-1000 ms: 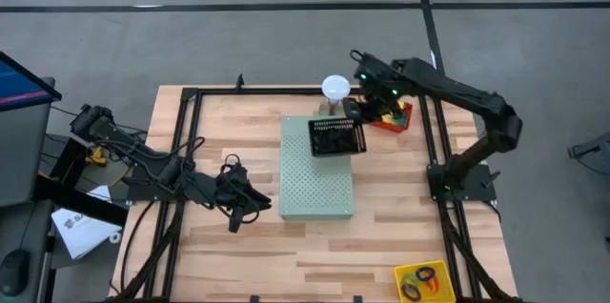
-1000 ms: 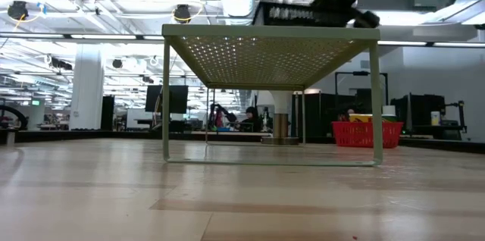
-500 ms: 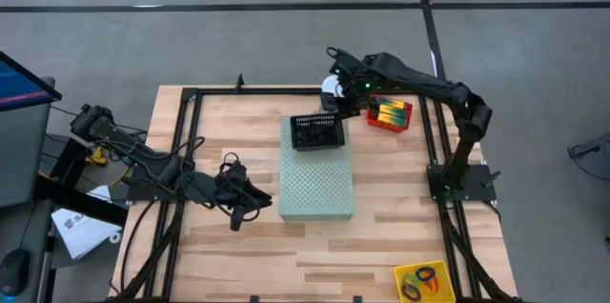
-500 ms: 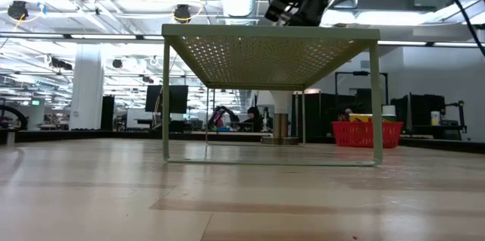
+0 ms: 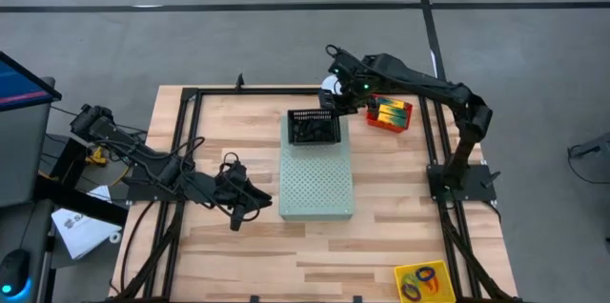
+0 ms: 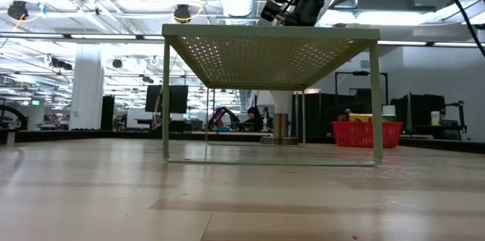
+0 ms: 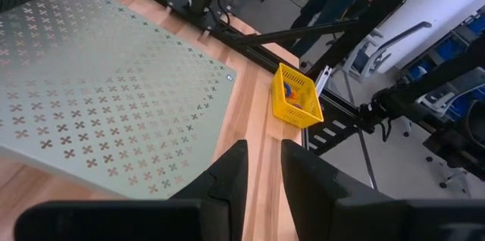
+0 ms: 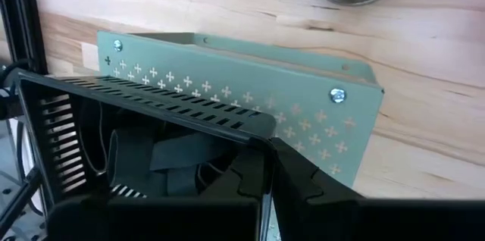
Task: Pick & Place Office Desk Supplies
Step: Put the black bin on the shelf, then put the red bin on the shelf
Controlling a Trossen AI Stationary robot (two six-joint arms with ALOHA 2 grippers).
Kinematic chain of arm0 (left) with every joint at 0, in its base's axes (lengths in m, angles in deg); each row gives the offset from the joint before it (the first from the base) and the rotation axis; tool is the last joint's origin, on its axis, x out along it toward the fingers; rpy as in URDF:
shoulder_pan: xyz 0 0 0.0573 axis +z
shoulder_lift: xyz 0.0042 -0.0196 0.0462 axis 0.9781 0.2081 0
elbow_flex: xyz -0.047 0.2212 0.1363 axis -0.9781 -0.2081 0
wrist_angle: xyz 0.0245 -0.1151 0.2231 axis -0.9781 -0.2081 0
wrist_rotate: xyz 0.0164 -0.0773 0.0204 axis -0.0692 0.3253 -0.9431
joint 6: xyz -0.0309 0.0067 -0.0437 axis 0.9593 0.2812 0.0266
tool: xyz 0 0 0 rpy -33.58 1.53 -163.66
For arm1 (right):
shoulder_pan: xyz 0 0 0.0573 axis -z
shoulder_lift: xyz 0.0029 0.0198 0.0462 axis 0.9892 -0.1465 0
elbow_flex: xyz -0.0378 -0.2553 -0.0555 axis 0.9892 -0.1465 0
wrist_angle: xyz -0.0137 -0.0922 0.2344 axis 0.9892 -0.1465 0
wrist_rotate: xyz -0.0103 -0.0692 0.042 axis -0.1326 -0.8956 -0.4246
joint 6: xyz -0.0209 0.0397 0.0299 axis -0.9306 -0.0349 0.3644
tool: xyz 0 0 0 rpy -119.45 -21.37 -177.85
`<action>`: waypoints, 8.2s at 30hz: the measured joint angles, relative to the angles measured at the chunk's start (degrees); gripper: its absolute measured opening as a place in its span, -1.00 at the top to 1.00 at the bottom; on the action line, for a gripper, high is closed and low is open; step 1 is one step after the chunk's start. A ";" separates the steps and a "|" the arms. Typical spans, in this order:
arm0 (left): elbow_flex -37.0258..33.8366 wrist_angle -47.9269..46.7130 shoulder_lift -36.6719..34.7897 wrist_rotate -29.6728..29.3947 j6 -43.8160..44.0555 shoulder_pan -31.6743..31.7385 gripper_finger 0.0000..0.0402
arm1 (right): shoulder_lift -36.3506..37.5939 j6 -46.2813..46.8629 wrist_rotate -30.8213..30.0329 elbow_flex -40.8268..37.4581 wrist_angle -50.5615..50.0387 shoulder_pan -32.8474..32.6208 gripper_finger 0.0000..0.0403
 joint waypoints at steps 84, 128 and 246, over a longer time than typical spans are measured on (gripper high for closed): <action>0.00 -0.46 0.02 0.32 1.75 -1.09 0.62 | 2.29 -1.90 -16.55 -0.07 5.70 -2.42 0.87; 0.00 -0.26 0.02 0.26 4.03 -1.07 0.62 | 6.78 -5.56 -32.43 -0.02 -7.84 -1.82 0.81; 0.02 4.66 0.00 -1.62 6.38 0.22 0.62 | 43.88 65.28 -38.20 -67.89 16.94 -0.62 0.99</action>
